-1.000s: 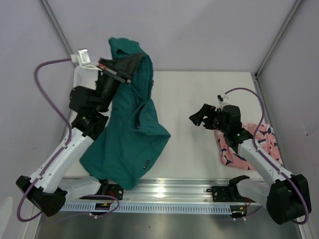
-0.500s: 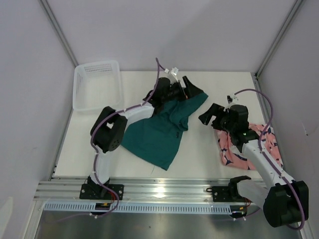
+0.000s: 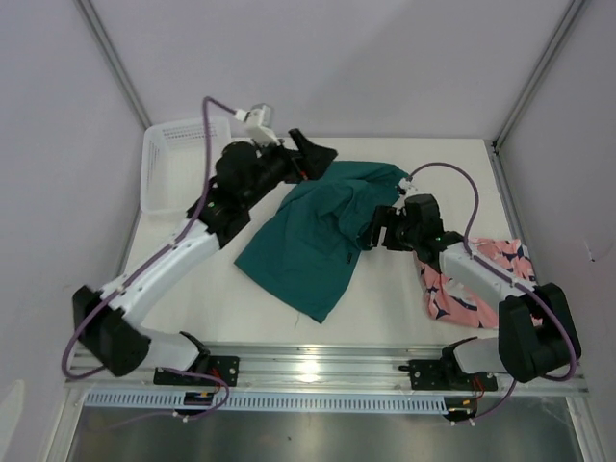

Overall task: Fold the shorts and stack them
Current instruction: Move the shorts to the center of the board, then flatten the shorts out

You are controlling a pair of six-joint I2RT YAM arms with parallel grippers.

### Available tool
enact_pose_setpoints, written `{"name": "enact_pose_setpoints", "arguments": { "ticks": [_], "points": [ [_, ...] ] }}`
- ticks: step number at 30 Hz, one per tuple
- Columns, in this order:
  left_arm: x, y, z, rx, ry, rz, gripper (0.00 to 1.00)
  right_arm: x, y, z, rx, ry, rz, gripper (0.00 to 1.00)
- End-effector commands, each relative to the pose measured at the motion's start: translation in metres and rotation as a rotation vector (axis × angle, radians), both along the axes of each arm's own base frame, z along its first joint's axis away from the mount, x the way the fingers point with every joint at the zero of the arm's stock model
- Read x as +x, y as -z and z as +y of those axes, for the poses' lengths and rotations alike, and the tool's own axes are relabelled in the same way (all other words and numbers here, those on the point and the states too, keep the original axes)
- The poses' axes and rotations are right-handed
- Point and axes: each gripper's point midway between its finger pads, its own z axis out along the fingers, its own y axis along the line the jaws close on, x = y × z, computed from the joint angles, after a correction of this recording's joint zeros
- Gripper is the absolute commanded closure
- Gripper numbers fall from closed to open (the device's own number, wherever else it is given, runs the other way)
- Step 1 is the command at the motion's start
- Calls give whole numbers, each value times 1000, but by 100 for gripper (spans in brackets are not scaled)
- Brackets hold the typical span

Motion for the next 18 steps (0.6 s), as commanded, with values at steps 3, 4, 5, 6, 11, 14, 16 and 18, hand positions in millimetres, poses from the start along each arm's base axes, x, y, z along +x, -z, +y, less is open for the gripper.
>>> {"name": "enact_pose_setpoints", "arguments": {
  "ticks": [3, 4, 5, 6, 11, 14, 16, 18],
  "points": [
    [-17, 15, 71, -72, -128, -63, 1, 17, -6, 27, -142, -38, -154, 20],
    [-27, 44, 82, -85, -128, -16, 1, 19, -1, 22, -198, -10, -171, 21],
    [-29, 47, 87, -98, -129, 2, 1, 19, 3, 23, -240, -28, -188, 21],
    [-29, 54, 95, -78, -144, 22, 1, 17, 7, 26, -271, -36, -191, 21],
    [-49, 71, 110, 46, -148, 59, 1, 29, 14, 29, -329, -46, -232, 22],
    [-62, 89, 115, 70, -144, 100, 1, 32, 24, 29, -408, -34, -228, 23],
    [-69, 87, 119, 64, -147, 86, 1, 34, 27, 30, -454, -25, -231, 25],
    [-75, 96, 125, 79, -158, 98, 1, 35, 37, 32, -488, -33, -217, 27]
  ]
}}
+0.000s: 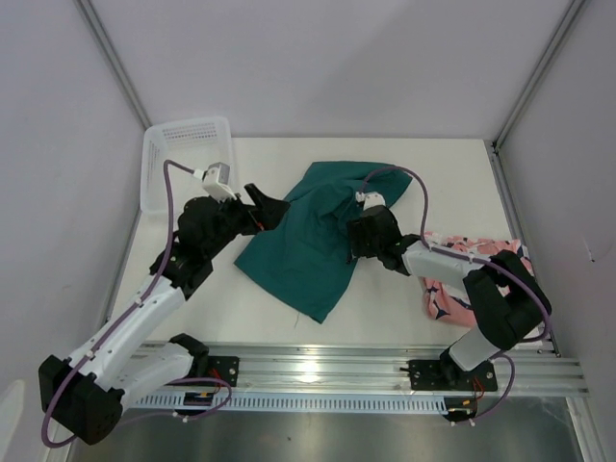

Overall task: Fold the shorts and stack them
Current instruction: Flatten the shorts out

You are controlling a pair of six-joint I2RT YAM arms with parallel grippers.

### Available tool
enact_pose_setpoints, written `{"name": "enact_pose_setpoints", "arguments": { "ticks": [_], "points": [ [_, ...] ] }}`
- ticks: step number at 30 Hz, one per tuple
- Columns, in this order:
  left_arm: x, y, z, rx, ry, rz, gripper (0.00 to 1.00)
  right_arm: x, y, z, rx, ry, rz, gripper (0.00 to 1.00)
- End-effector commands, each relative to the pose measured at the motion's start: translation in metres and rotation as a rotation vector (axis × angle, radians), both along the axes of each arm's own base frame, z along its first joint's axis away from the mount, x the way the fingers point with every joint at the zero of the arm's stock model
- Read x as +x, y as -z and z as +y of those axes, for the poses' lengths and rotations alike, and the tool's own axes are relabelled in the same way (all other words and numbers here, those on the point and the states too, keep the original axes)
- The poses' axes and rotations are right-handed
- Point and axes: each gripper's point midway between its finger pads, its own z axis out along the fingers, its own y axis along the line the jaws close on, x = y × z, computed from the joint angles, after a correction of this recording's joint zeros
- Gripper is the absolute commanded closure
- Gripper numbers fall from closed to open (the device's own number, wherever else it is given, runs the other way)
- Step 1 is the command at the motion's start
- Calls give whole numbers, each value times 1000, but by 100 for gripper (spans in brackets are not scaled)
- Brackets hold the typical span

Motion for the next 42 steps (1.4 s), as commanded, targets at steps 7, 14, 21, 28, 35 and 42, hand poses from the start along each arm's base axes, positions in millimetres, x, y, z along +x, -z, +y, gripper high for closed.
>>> {"name": "enact_pose_setpoints", "arguments": {
  "ticks": [7, 14, 21, 28, 35, 42],
  "points": [
    [-21, 32, 13, 73, 5, 49, 1, 28, -1, 16, -152, 28, -103, 35],
    [-29, 47, 11, 84, 35, 76, 1, 39, 12, 5, -285, 111, -83, 60],
    [-37, 65, 2, 100, 70, 90, 1, 37, 10, 3, -246, 124, -73, 100],
    [-58, 86, -30, 184, 190, 89, 1, 15, -22, 29, -24, 0, -76, 100],
    [-87, 114, -39, 376, 197, 99, 1, -25, -70, 69, 244, -185, -55, 100],
    [-128, 159, -39, 482, 234, 166, 3, -20, -105, 28, 379, -124, 71, 100]
  ]
}}
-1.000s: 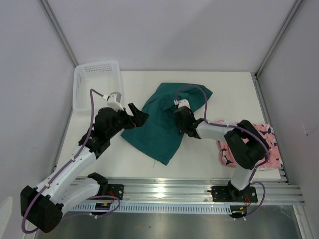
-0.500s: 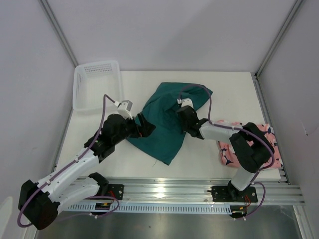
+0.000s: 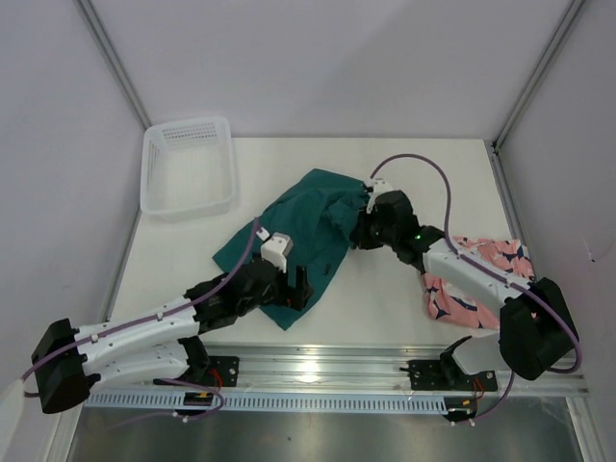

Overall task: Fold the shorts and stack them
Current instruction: Flatten the shorts out

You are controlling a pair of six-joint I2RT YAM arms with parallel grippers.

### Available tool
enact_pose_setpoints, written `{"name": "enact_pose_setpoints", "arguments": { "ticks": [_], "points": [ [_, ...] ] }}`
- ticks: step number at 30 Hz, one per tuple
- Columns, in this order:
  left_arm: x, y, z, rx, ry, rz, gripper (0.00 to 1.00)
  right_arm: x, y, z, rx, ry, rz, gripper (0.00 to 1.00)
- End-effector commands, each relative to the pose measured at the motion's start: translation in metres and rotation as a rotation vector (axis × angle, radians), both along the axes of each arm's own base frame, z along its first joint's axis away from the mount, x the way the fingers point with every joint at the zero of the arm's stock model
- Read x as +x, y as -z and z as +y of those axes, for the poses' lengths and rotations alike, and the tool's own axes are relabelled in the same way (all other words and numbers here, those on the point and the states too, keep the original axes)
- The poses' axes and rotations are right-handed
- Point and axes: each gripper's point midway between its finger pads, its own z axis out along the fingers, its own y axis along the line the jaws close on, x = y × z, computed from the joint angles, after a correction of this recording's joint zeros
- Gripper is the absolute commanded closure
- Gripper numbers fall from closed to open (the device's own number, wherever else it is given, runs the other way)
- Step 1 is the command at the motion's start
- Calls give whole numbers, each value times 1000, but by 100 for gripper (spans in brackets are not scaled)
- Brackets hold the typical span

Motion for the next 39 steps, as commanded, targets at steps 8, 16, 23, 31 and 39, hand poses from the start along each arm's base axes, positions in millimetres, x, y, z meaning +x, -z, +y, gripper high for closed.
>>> {"name": "enact_pose_setpoints", "arguments": {
  "ticks": [8, 16, 23, 31, 39],
  "points": [
    [-15, 33, 19, 266, -77, -35, 2, 21, -44, -43, 296, -59, 261, 100],
    [-31, 45, 2, 380, 25, -80, 5, 29, -47, -42, 324, -69, 285, 100],
    [-39, 54, -25, 460, 126, -124, 21, 28, -43, -41, 332, -70, 295, 100],
    [-32, 74, -27, 601, 86, -95, 22, 27, -44, -40, 335, -79, 292, 100],
    [-25, 90, -17, 574, 69, 2, 30, 27, -43, -40, 335, -80, 294, 100]
  ]
}}
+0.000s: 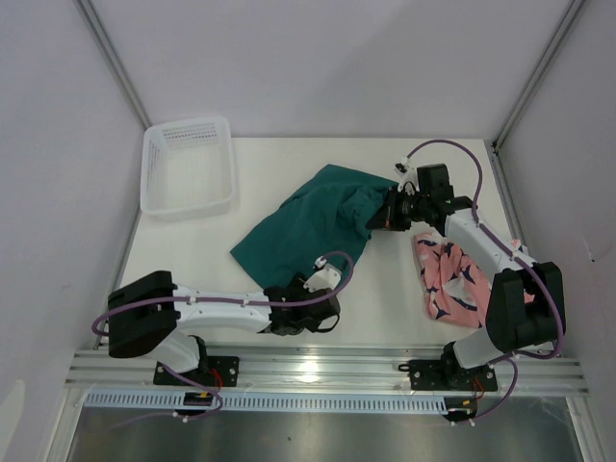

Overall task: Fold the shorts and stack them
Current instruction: Flatten the shorts out

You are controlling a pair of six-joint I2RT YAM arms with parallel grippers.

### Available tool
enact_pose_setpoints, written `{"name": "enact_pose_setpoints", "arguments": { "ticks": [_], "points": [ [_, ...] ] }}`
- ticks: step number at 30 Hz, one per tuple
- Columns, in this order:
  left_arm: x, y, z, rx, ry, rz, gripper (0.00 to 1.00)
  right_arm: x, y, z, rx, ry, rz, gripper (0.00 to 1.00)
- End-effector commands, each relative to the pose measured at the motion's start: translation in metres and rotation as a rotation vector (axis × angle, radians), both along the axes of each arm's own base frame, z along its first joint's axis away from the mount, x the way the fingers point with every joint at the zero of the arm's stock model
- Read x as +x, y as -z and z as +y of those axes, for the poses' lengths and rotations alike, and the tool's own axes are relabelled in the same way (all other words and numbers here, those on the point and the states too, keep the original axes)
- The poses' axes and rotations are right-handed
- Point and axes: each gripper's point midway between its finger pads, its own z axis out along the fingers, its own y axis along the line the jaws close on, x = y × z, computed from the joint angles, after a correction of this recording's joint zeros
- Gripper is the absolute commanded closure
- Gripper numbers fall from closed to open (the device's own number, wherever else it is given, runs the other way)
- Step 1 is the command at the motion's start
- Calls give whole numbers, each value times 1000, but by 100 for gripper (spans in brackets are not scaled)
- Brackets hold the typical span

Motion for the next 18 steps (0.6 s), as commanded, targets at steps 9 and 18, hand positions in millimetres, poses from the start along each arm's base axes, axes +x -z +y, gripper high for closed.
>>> {"name": "enact_pose_setpoints", "arguments": {
  "ticks": [9, 18],
  "points": [
    [-11, 12, -2, -107, 10, 106, 52, 10, -22, 5, 53, -6, -47, 100],
    [-5, -7, 16, -94, -56, 78, 100, 33, -29, -27, 65, 130, 34, 100]
  ]
}}
